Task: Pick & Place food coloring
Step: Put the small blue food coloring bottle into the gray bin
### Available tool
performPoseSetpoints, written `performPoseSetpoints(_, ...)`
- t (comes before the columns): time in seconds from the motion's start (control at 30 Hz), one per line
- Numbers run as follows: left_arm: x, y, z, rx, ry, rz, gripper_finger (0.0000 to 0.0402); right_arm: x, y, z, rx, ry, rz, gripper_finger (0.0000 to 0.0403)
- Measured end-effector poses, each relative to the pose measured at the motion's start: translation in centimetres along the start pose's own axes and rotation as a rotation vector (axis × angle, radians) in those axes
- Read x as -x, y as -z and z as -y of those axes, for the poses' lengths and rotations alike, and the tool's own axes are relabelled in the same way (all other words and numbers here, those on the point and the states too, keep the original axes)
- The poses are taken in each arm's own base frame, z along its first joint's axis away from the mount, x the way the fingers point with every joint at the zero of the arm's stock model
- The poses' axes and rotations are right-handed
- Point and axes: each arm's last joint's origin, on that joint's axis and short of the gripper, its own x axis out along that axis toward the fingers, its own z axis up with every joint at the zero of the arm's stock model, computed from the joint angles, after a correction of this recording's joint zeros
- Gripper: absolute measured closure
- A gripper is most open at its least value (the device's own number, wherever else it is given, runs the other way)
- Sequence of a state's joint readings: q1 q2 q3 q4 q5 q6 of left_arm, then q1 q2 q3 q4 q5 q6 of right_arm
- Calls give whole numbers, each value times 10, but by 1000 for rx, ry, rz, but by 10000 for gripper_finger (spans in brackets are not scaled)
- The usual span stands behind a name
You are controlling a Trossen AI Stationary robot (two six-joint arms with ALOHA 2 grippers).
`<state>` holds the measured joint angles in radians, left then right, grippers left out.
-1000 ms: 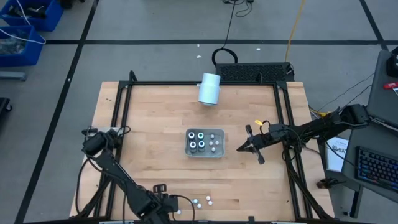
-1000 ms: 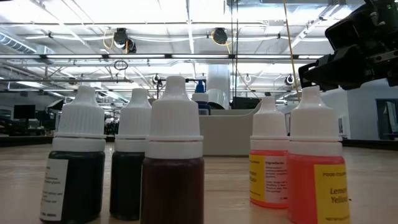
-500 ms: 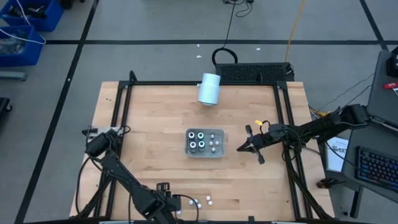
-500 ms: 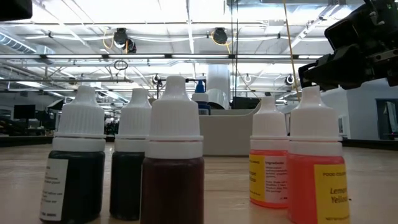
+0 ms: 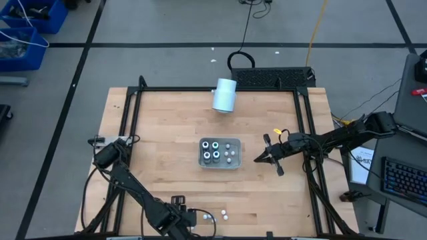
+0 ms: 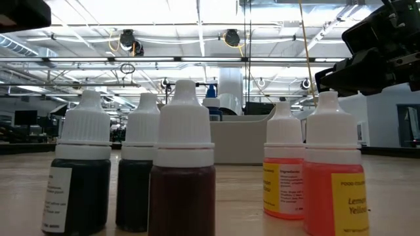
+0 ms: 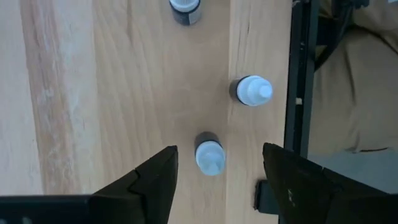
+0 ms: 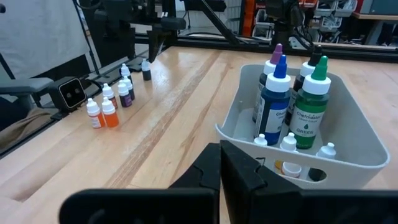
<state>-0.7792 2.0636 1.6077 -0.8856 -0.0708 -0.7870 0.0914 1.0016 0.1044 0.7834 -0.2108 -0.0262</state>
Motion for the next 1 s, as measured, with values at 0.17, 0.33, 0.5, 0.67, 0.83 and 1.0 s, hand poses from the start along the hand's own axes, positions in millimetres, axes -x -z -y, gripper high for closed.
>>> performPoseSetpoints(0.17,-3,-1,1,19,9,8,163,0,0,0,-14,0,-1,403)
performPoseSetpoints(0.33,-9,1,3,19,-1,-3,163,0,0,0,-15,0,-3,403)
performPoseSetpoints(0.5,-12,2,5,30,8,-19,163,0,0,0,-23,0,-3,403)
performPoseSetpoints(0.67,-15,2,5,43,4,-24,163,0,1,0,-27,0,-7,403)
performPoseSetpoints(0.83,-15,2,4,51,-15,-4,167,0,1,0,-27,0,-9,403)
performPoseSetpoints(1.0,-15,2,4,36,-18,-3,210,0,1,0,-26,-1,-10,403)
